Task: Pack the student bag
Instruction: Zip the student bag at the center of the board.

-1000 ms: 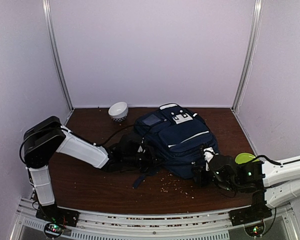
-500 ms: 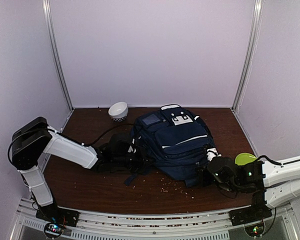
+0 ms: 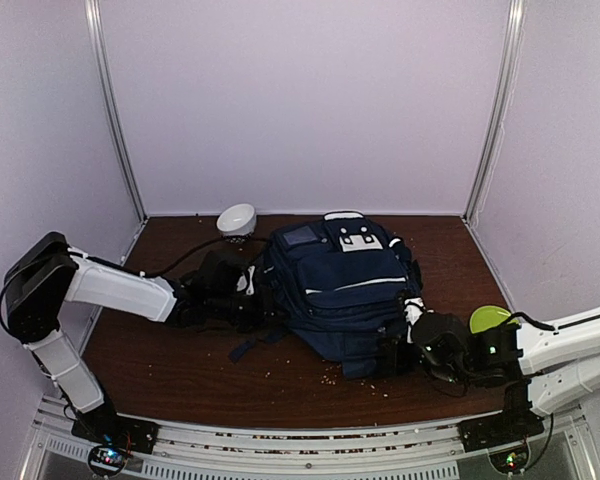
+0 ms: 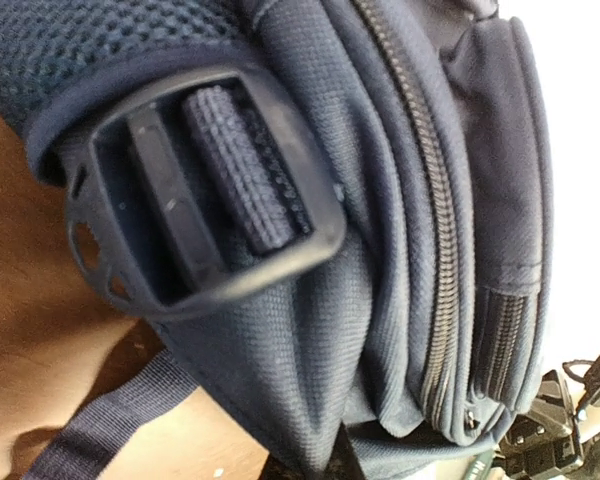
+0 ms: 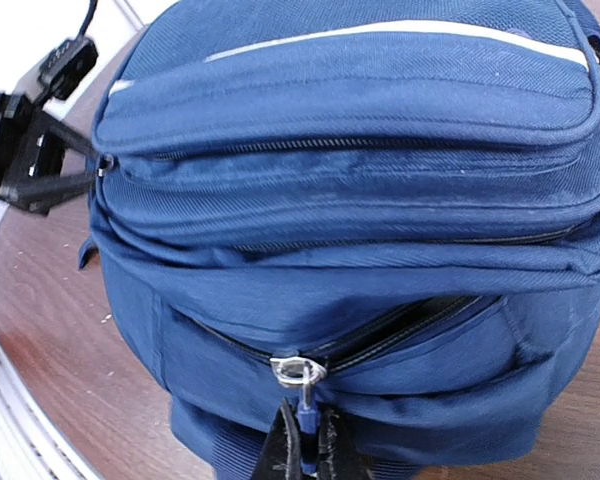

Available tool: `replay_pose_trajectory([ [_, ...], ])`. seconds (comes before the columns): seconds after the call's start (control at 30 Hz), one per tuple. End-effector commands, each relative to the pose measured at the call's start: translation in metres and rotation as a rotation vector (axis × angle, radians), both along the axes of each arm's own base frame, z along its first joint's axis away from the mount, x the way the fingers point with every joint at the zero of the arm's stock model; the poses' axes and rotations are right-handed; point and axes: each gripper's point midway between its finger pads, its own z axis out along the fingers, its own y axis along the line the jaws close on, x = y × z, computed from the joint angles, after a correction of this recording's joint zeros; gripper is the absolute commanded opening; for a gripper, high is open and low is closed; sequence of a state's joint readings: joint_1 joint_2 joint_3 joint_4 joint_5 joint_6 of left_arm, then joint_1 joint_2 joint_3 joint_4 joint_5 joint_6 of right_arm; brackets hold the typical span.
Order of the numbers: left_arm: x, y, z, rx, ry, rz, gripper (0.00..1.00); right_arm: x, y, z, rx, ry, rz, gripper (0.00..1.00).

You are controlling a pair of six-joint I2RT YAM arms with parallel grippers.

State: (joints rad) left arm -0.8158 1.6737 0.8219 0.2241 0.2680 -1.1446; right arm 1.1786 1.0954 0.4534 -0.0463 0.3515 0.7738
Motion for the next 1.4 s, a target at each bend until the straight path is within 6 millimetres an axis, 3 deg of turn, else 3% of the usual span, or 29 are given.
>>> replay_pose_trajectory([
  [0.0, 0.042, 0.039, 0.015, 0.134, -0.098, 0.056, 0.0, 0.006, -0.005, -0.008, -0.024, -0.004, -0.05, 0.0],
  [0.13, 0.052, 0.018, 0.02, 0.142, -0.115, -0.026, 0.0, 0.008, 0.012, -0.007, -0.003, 0.003, -0.029, 0.0],
  [0.33, 0.04, 0.021, -0.011, 0.129, -0.047, -0.027, 0.0, 0.009, 0.037, -0.001, 0.019, -0.001, 0.006, 0.0],
  [0.43, 0.027, 0.032, -0.01, 0.11, -0.046, -0.008, 0.27, 0.008, 0.042, 0.001, 0.025, -0.004, 0.02, 0.0],
  [0.63, -0.015, 0.04, 0.012, 0.118, -0.032, 0.07, 0.95, 0.007, 0.049, -0.001, 0.025, -0.002, 0.039, 0.0],
  [0.67, -0.023, 0.038, 0.02, 0.113, -0.041, 0.088, 0.97, 0.007, 0.05, -0.002, 0.022, -0.001, 0.04, 0.0],
  [0.8, -0.045, 0.024, 0.047, 0.03, -0.033, 0.161, 0.98, 0.007, 0.055, -0.001, 0.027, -0.004, 0.049, 0.0],
  [0.97, -0.042, -0.025, 0.083, -0.049, -0.031, 0.117, 0.98, 0.01, 0.055, 0.003, 0.004, -0.03, 0.046, 0.0],
  [1.1, -0.042, -0.056, 0.075, -0.061, 0.023, 0.072, 0.98, 0.012, 0.054, 0.008, -0.006, -0.044, 0.039, 0.0],
  [1.37, -0.045, -0.069, 0.049, -0.062, 0.086, 0.057, 0.98, 0.01, 0.053, 0.003, 0.001, -0.036, 0.051, 0.0],
])
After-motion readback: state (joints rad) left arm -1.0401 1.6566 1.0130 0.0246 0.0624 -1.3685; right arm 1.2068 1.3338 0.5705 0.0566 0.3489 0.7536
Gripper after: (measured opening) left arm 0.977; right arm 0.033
